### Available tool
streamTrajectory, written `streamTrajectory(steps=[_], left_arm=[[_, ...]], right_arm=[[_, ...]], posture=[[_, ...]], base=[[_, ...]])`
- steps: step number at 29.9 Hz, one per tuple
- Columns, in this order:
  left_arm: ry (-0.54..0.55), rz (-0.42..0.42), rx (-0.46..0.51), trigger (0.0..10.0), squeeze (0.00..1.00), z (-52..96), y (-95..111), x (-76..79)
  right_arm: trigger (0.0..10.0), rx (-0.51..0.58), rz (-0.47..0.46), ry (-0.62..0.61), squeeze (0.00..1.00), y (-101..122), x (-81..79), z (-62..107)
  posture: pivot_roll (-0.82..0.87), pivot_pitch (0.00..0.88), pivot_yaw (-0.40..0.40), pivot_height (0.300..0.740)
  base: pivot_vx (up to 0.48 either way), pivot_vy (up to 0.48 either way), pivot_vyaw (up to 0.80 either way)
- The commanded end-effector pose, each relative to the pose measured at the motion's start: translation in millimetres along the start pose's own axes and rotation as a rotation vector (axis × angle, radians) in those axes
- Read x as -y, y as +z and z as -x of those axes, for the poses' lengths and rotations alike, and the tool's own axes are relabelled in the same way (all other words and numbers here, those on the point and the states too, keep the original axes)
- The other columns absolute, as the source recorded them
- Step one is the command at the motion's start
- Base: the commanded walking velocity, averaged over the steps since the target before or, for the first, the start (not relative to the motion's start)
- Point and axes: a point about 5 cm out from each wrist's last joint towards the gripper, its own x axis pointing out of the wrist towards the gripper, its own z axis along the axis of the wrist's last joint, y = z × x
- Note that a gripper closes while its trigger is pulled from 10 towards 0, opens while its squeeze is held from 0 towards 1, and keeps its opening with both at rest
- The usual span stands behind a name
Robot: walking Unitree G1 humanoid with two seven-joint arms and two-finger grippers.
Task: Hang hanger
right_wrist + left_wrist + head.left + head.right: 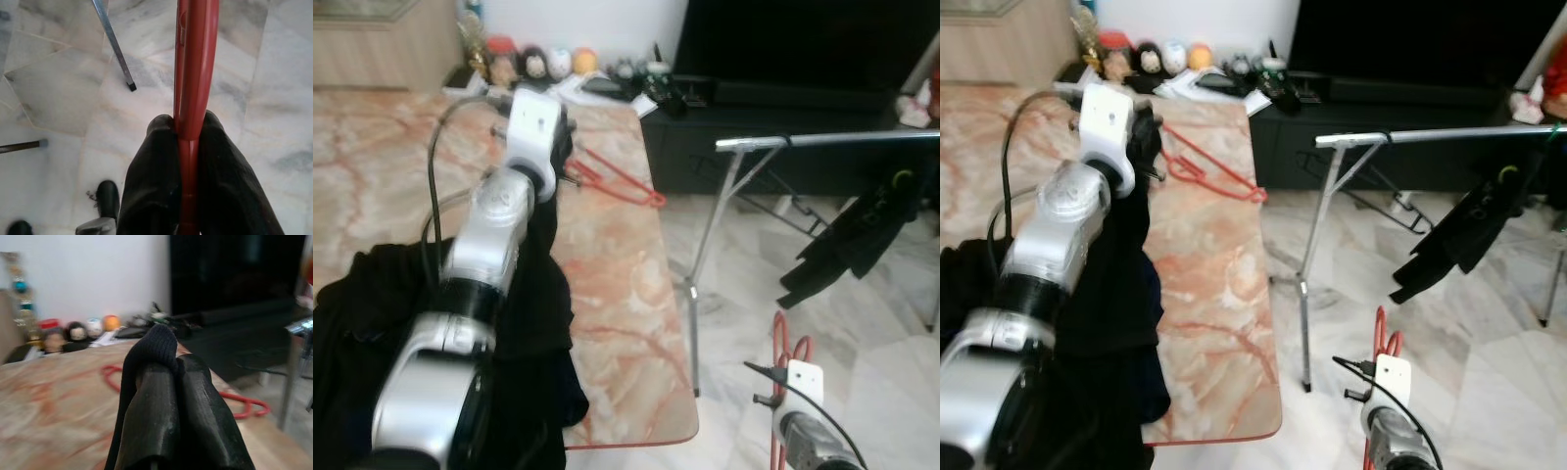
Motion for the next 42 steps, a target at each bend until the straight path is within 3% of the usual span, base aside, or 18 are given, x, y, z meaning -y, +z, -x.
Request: streamTrajectory(steps=[1, 2, 3, 6, 8, 10, 12, 14, 15, 16, 17, 27, 34, 35, 36, 42], left_arm=[[0.049, 0.061, 0.048, 10.0, 0.0, 19.6, 7, -1.1], [0.08, 0.086, 0.031, 10.0, 0.0, 31.6, 0, 1.3], [0.08, 0.086, 0.031, 10.0, 0.0, 31.6, 0, 1.3], [0.117, 0.104, -0.007, 10.0, 0.0, 52.2, -11, 8.2], [0.132, 0.121, -0.04, 10.0, 0.0, 72.6, -17, 21.1], [0.132, 0.124, -0.046, 10.0, 0.0, 76.3, -18, 24.1], [0.115, 0.157, -0.09, 10.0, 0.0, 93.3, -18, 42.4], [0.106, 0.16, -0.106, 10.0, 0.0, 97.7, -18, 48.2], [0.104, 0.17, -0.119, 10.0, 0.14, 100.2, -19, 53.0], [0.105, 0.181, -0.124, 10.0, 0.68, 101.5, -20, 54.9], [0.105, 0.187, -0.131, 10.0, 1.0, 103.1, -20, 57.4], [0.081, 0.159, -0.146, 10.0, 1.0, 113.2, -17, 65.5], [0.1, 0.1, -0.161, 10.0, 1.0, 132.9, -23, 64.1], [0.115, 0.098, -0.155, 10.0, 0.65, 134.6, -23, 64.5], [0.129, 0.096, -0.15, 10.0, 0.0, 134.6, -23, 64.2], [0.158, 0.088, -0.151, 10.0, 0.0, 129.8, -26, 65.3]], right_arm=[[10.0, -0.018, -0.001, 0.018, 0.0, -6, -5.7, 0.4], [10.0, -0.019, 0.003, 0.017, 0.0, -6, -5.1, 0.5], [10.0, -0.019, 0.003, 0.017, 0.0, -6, -5.1, 0.5], [10.0, -0.021, 0.008, 0.017, 0.0, -6, -3.9, 0.5], [10.0, -0.022, 0.019, 0.02, 0.0, -6, -3.0, 0.5], [10.0, -0.022, 0.023, 0.021, 0.0, -6, -2.7, 0.5], [10.0, -0.023, 0.026, 0.02, 0.0, -6, -2.1, 0.5], [10.0, -0.023, 0.024, 0.02, 0.0, -7, -2.2, 0.6], [10.0, -0.023, 0.023, 0.02, 0.0, -7, -2.2, 0.6], [10.0, -0.023, 0.022, 0.02, 0.0, -7, -2.4, 0.6], [10.0, -0.022, 0.02, 0.019, 0.0, -7, -2.6, 0.6], [10.0, -0.023, 0.011, 0.02, 0.0, -8, -3.6, 0.7], [10.0, -0.022, 0.01, 0.021, 0.0, -9, -3.7, 0.8], [10.0, -0.022, 0.011, 0.02, 0.0, -8, -3.4, 0.8], [10.0, -0.022, 0.011, 0.02, 0.0, -8, -3.3, 0.8], [10.0, -0.02, 0.013, 0.02, 0.0, -7, -3.0, 0.7]], posture=[[0.21, 0.0, -0.107, 0.74], [0.21, 0.0, -0.108, 0.74], [0.21, 0.0, -0.108, 0.74], [0.21, 0.0, -0.113, 0.74], [0.21, 0.0, -0.121, 0.74], [0.21, 0.0, -0.121, 0.74], [0.21, 0.0, -0.12, 0.74], [0.21, 0.0, -0.12, 0.74], [0.21, 0.0, -0.115, 0.74], [0.2, 0.0, -0.11, 0.74], [0.2, 0.0, -0.109, 0.74], [0.2, 0.0, -0.1, 0.74], [0.2, 0.0, -0.102, 0.74], [0.21, 0.0, -0.104, 0.74], [0.21, 0.0, -0.104, 0.74], [0.2, 0.0, -0.113, 0.74]], base=[[0.0, 0.0, 0.0], [0.0, 0.0, 0.0], [0.0, 0.0, 0.0], [0.0, 0.0, 0.0], [0.0, 0.0, 0.0], [0.0, 0.0, 0.0], [0.0, 0.0, 0.0], [0.0, 0.0, 0.0], [0.0, 0.0, 0.0], [0.0, 0.0, 0.0], [0.0, 0.0, 0.0], [0.0, 0.0, 0.0], [0.0, 0.0, 0.0], [0.0, 0.0, 0.0], [0.0, 0.0, 0.0], [0.0, 0.0, 0.0]])
